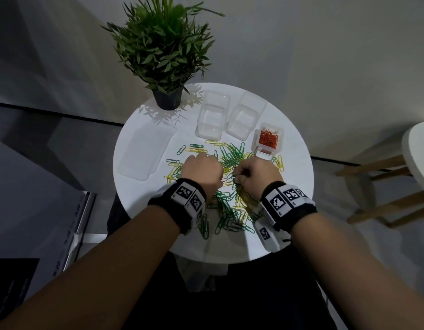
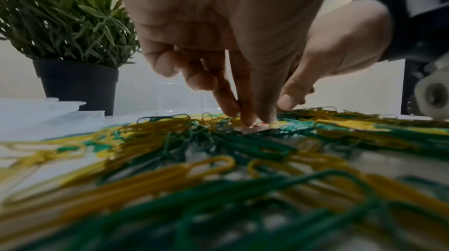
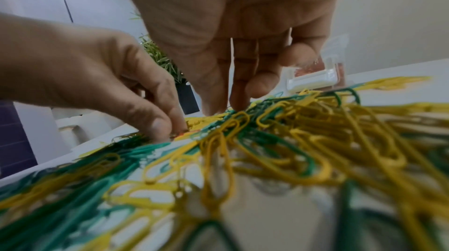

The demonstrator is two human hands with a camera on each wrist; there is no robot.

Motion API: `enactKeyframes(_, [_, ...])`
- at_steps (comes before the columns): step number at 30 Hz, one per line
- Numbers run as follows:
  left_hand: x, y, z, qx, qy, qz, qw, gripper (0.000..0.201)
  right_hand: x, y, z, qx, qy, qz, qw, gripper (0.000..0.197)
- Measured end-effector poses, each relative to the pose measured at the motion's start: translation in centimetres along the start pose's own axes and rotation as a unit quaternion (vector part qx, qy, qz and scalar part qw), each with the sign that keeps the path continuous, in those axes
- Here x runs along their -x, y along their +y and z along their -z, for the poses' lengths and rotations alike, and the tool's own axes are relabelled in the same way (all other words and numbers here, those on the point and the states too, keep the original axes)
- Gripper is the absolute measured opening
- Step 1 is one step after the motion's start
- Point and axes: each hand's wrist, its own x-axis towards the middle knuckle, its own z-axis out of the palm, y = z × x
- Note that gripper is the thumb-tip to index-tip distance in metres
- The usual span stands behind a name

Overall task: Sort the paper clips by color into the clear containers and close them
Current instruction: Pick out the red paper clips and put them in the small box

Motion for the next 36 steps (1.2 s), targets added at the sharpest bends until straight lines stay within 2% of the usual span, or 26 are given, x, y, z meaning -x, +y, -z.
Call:
enactKeyframes(7, [-0.8, 0.4, -0.1, -0.071, -0.014, -0.028, 0.997, 0.021, 0.7, 1.3, -0.1, -0.09, 0.008, -0.045, 0.995, 0.012])
enactKeyframes(11, [-0.7, 0.6, -0.5, -0.078, -0.03, -0.025, 0.996, 0.026, 1.1, 0.5, -1.1, -0.093, -0.014, -0.023, 0.995, 0.014])
enactKeyframes(14, [-0.2, 0.1, -0.5, -0.035, -0.02, -0.011, 0.999, 0.026, 0.9, -0.6, -1.5, -0.052, -0.031, 0.014, 0.998, 0.014])
enactKeyframes(18, [1.1, -2.2, -0.8, 0.052, -0.002, 0.033, 0.998, 0.017, 0.0, -2.0, -1.1, -0.026, -0.035, 0.032, 0.999, 0.009])
enactKeyframes(23, [2.1, -4.4, -0.9, 0.127, 0.015, 0.078, 0.989, 0.014, -0.3, -2.9, -0.9, 0.047, -0.059, 0.051, 0.996, 0.012])
enactKeyframes(27, [2.5, -5.6, -0.7, 0.153, 0.057, 0.101, 0.981, 0.01, -0.7, -3.6, -1.3, 0.122, -0.094, 0.074, 0.985, 0.012])
enactKeyframes(30, [2.4, -6.0, -0.4, 0.17, 0.066, 0.108, 0.977, 0.008, -0.9, -4.1, -1.6, 0.183, -0.119, 0.071, 0.973, 0.021])
enactKeyframes(36, [2.1, -6.0, -0.1, 0.154, 0.064, 0.096, 0.981, 0.01, 0.1, -3.6, -2.5, 0.207, -0.099, 0.041, 0.973, 0.031])
